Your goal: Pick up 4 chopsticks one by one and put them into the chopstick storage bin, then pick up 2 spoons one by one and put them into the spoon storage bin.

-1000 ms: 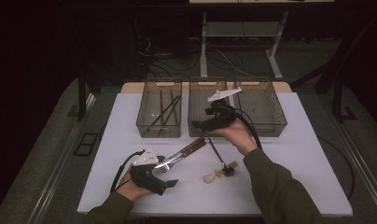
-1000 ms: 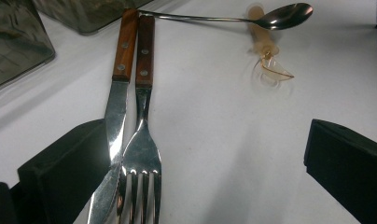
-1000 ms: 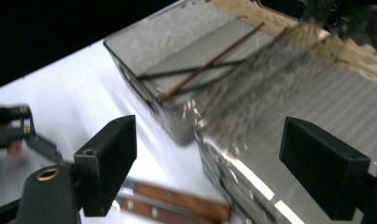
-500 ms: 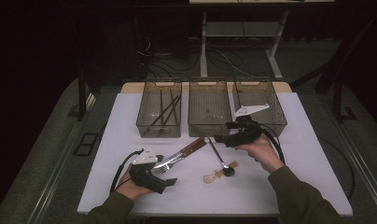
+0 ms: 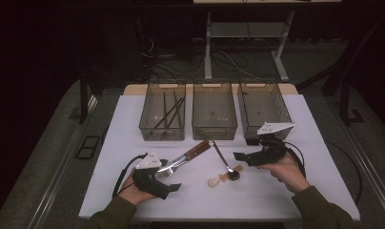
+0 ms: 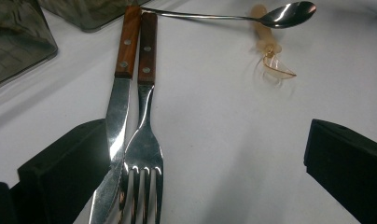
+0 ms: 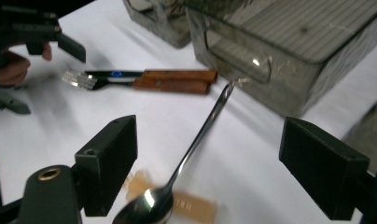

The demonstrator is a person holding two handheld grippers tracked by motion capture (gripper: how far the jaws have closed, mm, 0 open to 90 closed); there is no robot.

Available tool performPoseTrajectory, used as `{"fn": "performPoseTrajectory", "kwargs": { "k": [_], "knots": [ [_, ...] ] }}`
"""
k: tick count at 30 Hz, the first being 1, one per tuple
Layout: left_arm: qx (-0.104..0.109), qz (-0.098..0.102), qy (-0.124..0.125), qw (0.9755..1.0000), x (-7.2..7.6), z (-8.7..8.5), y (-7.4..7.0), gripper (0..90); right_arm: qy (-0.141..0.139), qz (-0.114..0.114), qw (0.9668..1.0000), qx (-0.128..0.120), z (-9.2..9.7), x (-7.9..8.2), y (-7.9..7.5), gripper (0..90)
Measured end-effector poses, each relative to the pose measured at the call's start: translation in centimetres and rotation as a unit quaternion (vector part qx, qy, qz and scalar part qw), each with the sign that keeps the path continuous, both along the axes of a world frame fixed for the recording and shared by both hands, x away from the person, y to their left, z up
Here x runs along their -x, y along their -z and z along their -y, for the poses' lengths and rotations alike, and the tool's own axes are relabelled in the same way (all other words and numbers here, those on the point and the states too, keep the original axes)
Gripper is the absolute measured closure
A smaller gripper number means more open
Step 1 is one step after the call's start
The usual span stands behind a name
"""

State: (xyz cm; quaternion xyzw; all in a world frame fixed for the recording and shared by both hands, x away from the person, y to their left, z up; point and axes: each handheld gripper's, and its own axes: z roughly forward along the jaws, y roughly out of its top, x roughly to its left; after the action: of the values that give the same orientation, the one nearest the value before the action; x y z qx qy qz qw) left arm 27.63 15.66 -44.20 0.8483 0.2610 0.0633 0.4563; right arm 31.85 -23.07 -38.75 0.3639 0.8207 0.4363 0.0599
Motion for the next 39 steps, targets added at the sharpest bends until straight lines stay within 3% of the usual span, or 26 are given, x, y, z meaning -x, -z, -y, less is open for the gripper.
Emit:
{"fn": "performPoseTrajectory", "kwargs": {
  "k": [5, 15, 25, 33, 39],
  "knots": [
    [0.001, -0.002, -0.001, 1.0000, 0.0, 0.1, 0.0, 0.0, -0.001, -0.005, 1.0000, 0.001, 0.6, 1.2, 0.7, 21.8],
    [0.002, -0.003, 0.001, 1.0000, 0.1, 0.1, 0.0, 0.0, -0.002, -0.036, 0.9993, 0.003, 1.1, 3.0, 1.6, 25.5],
    [-0.002, -0.001, 0.003, 1.0000, 0.1, 0.1, -0.1, 0.0, -0.006, -0.064, 0.9979, 0.006, 1.2, 3.8, 2.6, 32.1],
    [-0.002, 0.000, 0.004, 1.0000, 0.1, 0.1, -0.1, 0.0, -0.031, -0.051, 0.9981, 0.012, 0.2, 4.1, 2.9, 32.1],
    [-0.003, 0.000, 0.003, 1.0000, 0.1, 0.2, -0.1, 0.0, -0.031, -0.046, 0.9982, 0.022, -0.6, 4.2, 2.9, 31.4]
  ]
}}
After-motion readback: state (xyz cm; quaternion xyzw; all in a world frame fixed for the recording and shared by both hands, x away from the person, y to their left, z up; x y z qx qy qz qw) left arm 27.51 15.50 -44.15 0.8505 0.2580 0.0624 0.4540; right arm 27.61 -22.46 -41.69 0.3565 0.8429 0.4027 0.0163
